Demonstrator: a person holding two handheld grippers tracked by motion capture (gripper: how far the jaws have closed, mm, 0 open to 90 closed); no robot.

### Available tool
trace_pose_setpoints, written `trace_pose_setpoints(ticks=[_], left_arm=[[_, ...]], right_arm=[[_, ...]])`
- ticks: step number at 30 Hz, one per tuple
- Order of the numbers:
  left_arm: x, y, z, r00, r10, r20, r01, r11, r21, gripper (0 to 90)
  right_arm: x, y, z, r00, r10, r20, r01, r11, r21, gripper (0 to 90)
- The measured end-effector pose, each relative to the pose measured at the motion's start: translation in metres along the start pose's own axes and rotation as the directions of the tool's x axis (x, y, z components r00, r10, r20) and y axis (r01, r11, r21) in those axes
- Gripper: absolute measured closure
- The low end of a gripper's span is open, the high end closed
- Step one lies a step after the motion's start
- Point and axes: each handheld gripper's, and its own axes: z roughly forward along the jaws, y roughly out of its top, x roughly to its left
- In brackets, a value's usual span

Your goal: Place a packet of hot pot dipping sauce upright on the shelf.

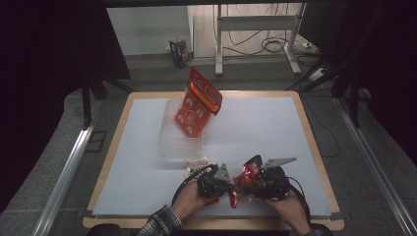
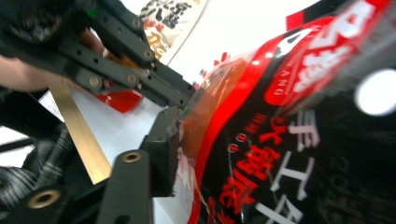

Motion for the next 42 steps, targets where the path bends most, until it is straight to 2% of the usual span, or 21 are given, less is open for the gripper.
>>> trace_pose_setpoints(ticks=[6, 9, 12, 15, 18, 28, 29, 36, 39, 42], left_arm=[[0.000, -0.001, -0.003, 1.0000, 0.002, 0.002, -0.002, 1.0000, 0.000, 86.1], [0.000, -0.003, -0.007, 0.9998, -0.017, 0.009, 0.017, 0.9996, -0.022, 82.2], [0.000, -0.004, -0.012, 0.9992, -0.039, 0.010, 0.040, 0.9983, -0.043, 75.2], [0.000, -0.007, -0.014, 0.9977, -0.066, 0.013, 0.067, 0.9956, -0.065, 72.1], [0.001, -0.011, -0.017, 0.9960, -0.087, 0.018, 0.088, 0.9923, -0.087, 67.4], [0.000, -0.016, -0.035, 0.9958, -0.088, -0.027, 0.084, 0.9887, -0.125, 42.7], [0.000, -0.017, -0.037, 0.9948, -0.097, -0.029, 0.093, 0.9864, -0.136, 40.6], [0.000, -0.026, -0.050, 0.9925, -0.119, -0.026, 0.113, 0.9785, -0.173, 30.0], [-0.001, -0.031, -0.055, 0.9915, -0.124, -0.041, 0.115, 0.9780, -0.174, 26.2], [-0.001, -0.037, -0.061, 0.9884, -0.142, -0.054, 0.130, 0.9737, -0.187, 22.0]], right_arm=[[-0.002, 0.004, -0.002, 0.9987, 0.042, -0.030, -0.042, 0.9990, -0.015, 63.9], [-0.002, 0.006, -0.004, 0.9978, 0.047, -0.047, -0.048, 0.9985, -0.028, 67.3], [0.000, 0.010, -0.008, 0.9989, 0.021, -0.043, -0.023, 0.9988, -0.044, 69.5], [0.003, 0.015, -0.013, 0.9999, -0.015, -0.004, 0.015, 0.9979, -0.064, 69.9], [0.003, 0.018, -0.017, 0.9996, -0.025, 0.008, 0.026, 0.9966, -0.078, 69.9], [0.003, 0.028, -0.026, 0.9977, -0.064, 0.024, 0.066, 0.9930, -0.098, 70.0], [0.003, 0.029, -0.026, 0.9976, -0.065, 0.022, 0.067, 0.9929, -0.098, 70.0], [0.002, 0.036, -0.030, 0.9954, -0.089, 0.034, 0.093, 0.9903, -0.103, 70.0], [0.002, 0.039, -0.031, 0.9941, -0.100, 0.043, 0.104, 0.9885, -0.110, 70.0], [0.003, 0.043, -0.032, 0.9926, -0.110, 0.052, 0.115, 0.9864, -0.117, 69.9]])
